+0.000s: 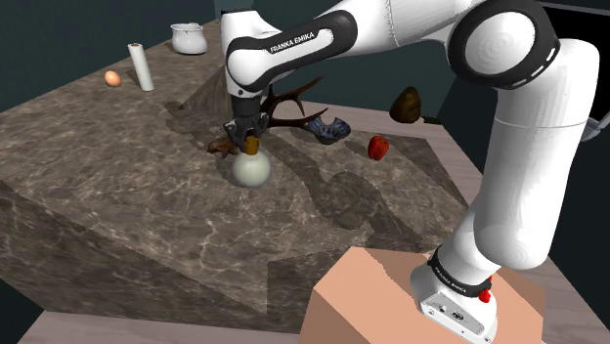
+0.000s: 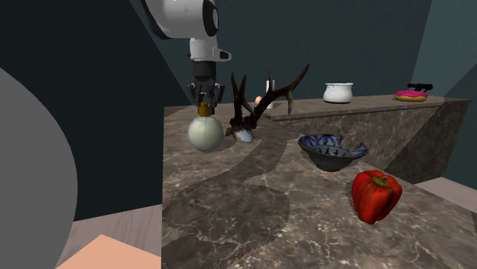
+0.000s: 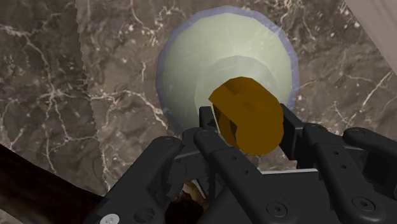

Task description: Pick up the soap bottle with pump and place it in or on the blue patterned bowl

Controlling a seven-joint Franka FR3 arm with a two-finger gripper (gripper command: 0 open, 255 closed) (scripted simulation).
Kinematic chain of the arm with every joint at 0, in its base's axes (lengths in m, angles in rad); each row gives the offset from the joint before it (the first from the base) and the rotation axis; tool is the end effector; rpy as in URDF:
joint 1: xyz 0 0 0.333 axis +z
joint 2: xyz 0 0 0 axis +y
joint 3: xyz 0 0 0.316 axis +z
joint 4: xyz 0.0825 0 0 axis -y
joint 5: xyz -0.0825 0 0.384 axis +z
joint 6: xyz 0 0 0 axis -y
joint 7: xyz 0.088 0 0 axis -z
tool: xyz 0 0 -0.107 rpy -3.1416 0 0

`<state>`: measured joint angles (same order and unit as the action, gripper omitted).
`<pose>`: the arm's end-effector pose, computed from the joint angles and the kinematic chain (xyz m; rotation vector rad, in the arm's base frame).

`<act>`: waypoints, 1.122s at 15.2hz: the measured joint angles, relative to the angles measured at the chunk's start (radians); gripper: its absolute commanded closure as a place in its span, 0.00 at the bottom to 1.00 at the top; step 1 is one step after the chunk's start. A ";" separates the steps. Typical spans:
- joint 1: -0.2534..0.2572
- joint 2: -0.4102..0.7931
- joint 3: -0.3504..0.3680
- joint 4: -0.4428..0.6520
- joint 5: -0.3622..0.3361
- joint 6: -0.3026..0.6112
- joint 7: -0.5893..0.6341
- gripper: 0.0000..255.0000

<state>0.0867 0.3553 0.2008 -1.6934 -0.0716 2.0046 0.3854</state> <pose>0.6269 0.1684 0.3904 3.1317 -0.1215 -0.0565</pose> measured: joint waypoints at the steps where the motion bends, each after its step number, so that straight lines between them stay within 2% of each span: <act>1: 0.000 -0.002 0.000 0.009 0.001 -0.011 0.000 1.00; 17: -0.001 -0.049 0.005 0.157 0.013 -0.205 -0.010 1.00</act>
<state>0.0858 0.3059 0.2057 -1.5368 -0.0584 1.8000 0.3749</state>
